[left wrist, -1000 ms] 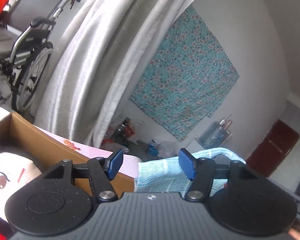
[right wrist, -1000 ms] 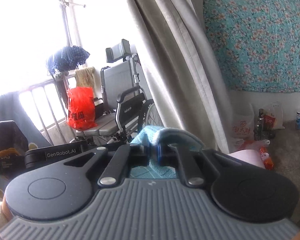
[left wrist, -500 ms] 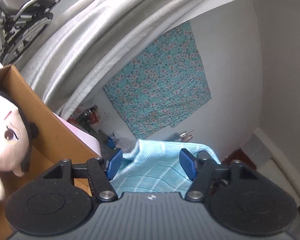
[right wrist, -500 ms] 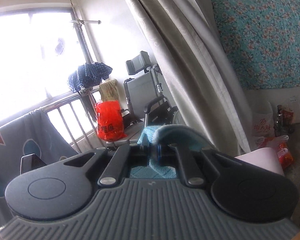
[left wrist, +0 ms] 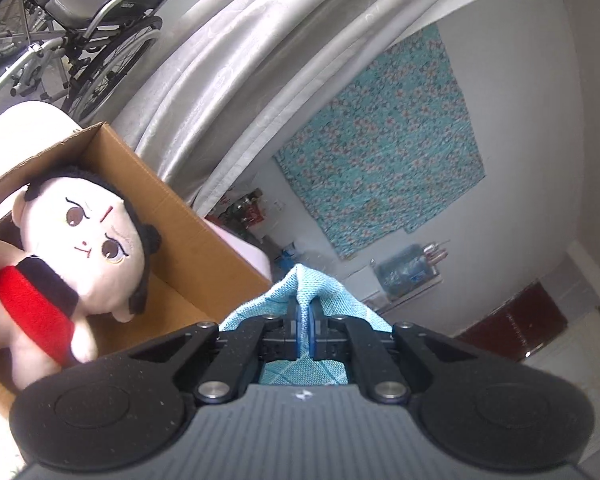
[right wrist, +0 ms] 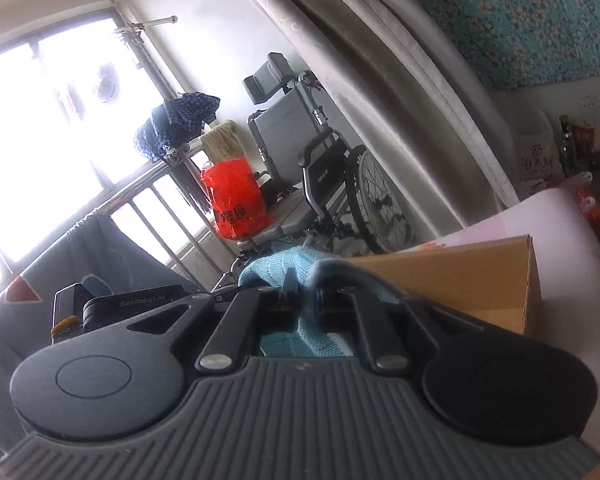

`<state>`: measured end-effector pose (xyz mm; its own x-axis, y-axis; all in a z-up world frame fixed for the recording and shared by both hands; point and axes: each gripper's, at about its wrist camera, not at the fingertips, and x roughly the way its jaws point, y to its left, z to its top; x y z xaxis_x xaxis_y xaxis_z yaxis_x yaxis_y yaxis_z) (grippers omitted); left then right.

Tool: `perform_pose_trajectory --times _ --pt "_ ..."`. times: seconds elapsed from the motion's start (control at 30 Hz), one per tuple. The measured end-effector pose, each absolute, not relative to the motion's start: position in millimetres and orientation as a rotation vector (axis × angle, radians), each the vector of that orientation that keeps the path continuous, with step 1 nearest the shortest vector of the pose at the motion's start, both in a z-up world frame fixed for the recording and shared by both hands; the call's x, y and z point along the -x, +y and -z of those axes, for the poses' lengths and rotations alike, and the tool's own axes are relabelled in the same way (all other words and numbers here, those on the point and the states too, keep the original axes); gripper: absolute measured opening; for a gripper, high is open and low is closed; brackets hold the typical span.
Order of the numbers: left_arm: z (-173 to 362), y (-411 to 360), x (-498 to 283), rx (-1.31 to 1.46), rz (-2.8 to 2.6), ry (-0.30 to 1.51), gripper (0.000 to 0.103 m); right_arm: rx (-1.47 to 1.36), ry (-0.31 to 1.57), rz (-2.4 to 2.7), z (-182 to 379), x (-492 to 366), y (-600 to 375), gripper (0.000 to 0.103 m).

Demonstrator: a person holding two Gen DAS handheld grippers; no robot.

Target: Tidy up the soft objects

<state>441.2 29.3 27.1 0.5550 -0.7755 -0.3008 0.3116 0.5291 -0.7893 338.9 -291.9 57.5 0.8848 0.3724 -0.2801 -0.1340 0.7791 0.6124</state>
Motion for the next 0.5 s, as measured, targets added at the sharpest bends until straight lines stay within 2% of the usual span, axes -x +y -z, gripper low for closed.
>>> perform_pose_trajectory --times 0.17,0.3,0.5 --pt "-12 21 -462 0.586 0.66 0.853 0.004 -0.67 0.574 -0.155 -1 -357 -284 0.007" --pt "25 -15 -500 0.425 0.54 0.956 0.004 -0.725 0.688 -0.042 45 -403 -287 0.007" --pt "62 -53 -552 0.331 0.424 0.973 0.004 -0.653 0.744 0.091 81 -491 -283 0.007"
